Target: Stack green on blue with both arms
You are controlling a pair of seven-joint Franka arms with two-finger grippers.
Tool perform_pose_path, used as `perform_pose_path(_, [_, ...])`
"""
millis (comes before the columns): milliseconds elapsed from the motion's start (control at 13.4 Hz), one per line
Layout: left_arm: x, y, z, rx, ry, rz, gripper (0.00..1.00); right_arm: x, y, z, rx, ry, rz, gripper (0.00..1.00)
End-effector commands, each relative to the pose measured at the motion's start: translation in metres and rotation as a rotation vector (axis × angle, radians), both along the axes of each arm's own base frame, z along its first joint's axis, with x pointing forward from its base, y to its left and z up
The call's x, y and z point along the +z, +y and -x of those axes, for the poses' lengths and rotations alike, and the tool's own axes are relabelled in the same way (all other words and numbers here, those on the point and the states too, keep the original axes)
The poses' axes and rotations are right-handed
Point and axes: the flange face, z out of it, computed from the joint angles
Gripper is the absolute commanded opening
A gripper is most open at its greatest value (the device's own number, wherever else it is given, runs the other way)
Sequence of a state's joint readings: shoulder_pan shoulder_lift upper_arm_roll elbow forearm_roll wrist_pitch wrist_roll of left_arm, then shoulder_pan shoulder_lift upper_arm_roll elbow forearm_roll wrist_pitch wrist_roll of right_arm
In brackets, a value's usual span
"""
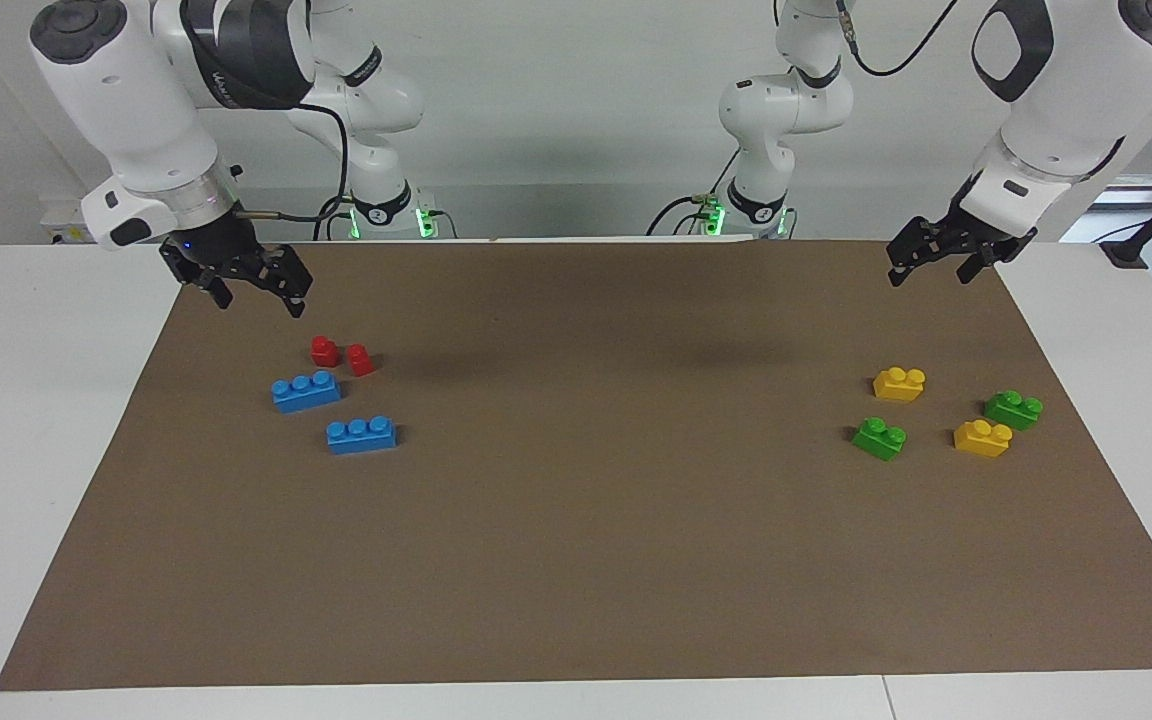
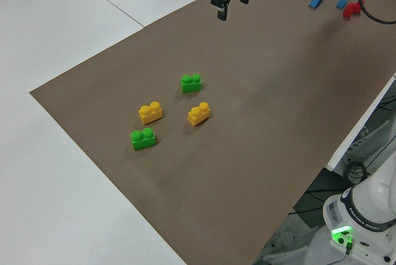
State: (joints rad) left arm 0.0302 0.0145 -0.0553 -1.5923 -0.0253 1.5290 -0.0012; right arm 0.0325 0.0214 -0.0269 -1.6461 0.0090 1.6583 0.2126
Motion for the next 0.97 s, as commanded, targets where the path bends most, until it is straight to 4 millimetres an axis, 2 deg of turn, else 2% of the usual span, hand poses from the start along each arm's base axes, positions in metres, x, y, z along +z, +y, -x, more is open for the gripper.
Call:
perform_pose_path(0, [0.007,-0.001,0.003,-0.017,0.006,0.000,1.00,-0.001,0.000,0.000,-0.029,-0.010,-0.009,1.00])
perform_pose_path(225, [0.007,-0.001,0.003,-0.017,0.005,0.000,1.00,-0.007,-0.001,-0.001,-0.133,0.003,-0.010,1.00])
perform_pose_path(374, [0.011,-0.001,0.005,-0.015,-0.011,0.001,1.00,-0.013,0.001,-0.010,-0.284,-0.029,-0.014,1.00])
perform_pose_path(674, [0.006,0.006,0.009,-0.002,-0.006,0.000,1.00,-0.048,-0.006,-0.035,-0.641,0.001,-0.095,1.00])
perform_pose_path(824, [-0.003,0.009,0.012,0.016,-0.023,-0.001,1.00,-0.065,-0.009,-0.043,-0.829,0.034,-0.115,1.00])
perform_pose_path(898, [-0.011,0.011,0.012,0.021,-0.029,-0.001,1.00,-0.077,-0.016,-0.047,-0.895,0.049,-0.125,1.00])
